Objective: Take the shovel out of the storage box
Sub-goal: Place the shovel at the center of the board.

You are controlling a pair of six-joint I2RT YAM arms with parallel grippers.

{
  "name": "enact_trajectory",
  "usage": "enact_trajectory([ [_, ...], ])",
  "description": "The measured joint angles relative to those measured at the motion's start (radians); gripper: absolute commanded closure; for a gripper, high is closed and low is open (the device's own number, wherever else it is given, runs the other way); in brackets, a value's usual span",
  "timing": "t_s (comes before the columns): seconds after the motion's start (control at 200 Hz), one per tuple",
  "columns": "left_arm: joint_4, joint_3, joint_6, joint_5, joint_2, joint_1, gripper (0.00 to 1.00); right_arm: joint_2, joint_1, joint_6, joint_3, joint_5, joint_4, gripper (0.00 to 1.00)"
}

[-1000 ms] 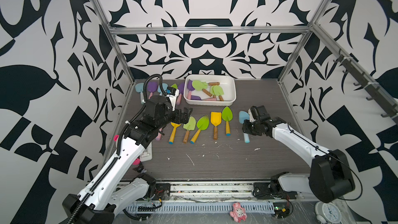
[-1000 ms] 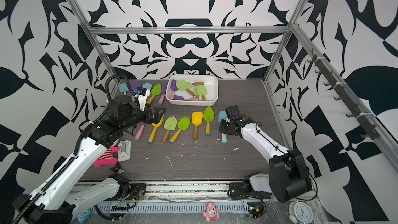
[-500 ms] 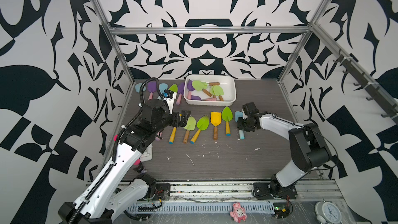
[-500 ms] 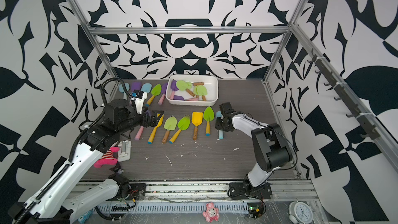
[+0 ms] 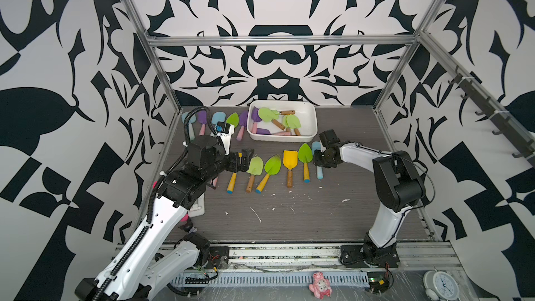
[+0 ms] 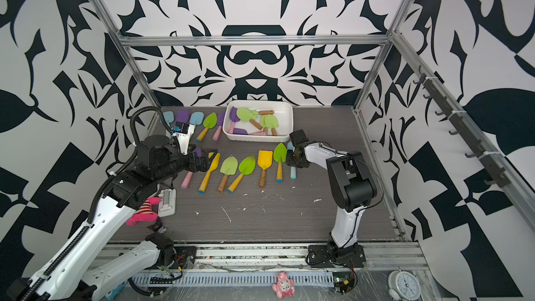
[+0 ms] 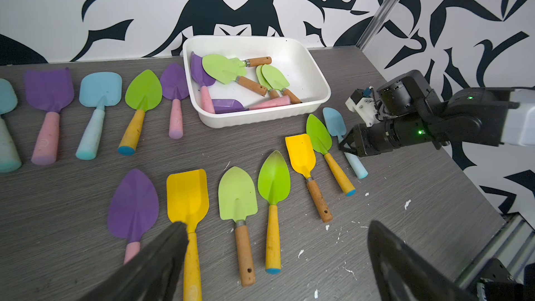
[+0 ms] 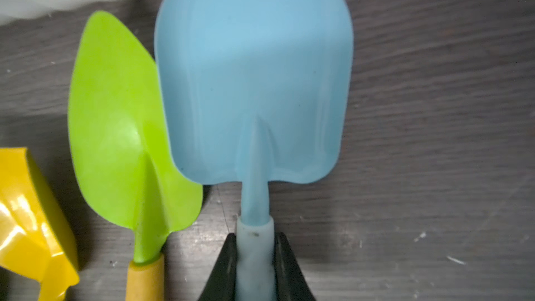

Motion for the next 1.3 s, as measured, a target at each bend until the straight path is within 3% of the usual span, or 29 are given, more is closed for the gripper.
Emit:
enact_trajectory([
  [0.61,-0.005,-0.023,0.0,-0.012,-0.016,0.0,0.01,-0.019,-0.002,-0.002,-0.027,0.004,0.002,1.0],
  [0.84,-0.005,-0.023,0.0,-0.012,-0.014,0.0,0.01,-0.032,-0.002,0.002,-0.042,0.0,0.001,0.7],
  [1.3,0.007,-0.026,0.0,-0.012,-0.01,0.0,0.01,-0.103,-0.002,0.02,-0.037,-0.006,-0.07,0.44],
])
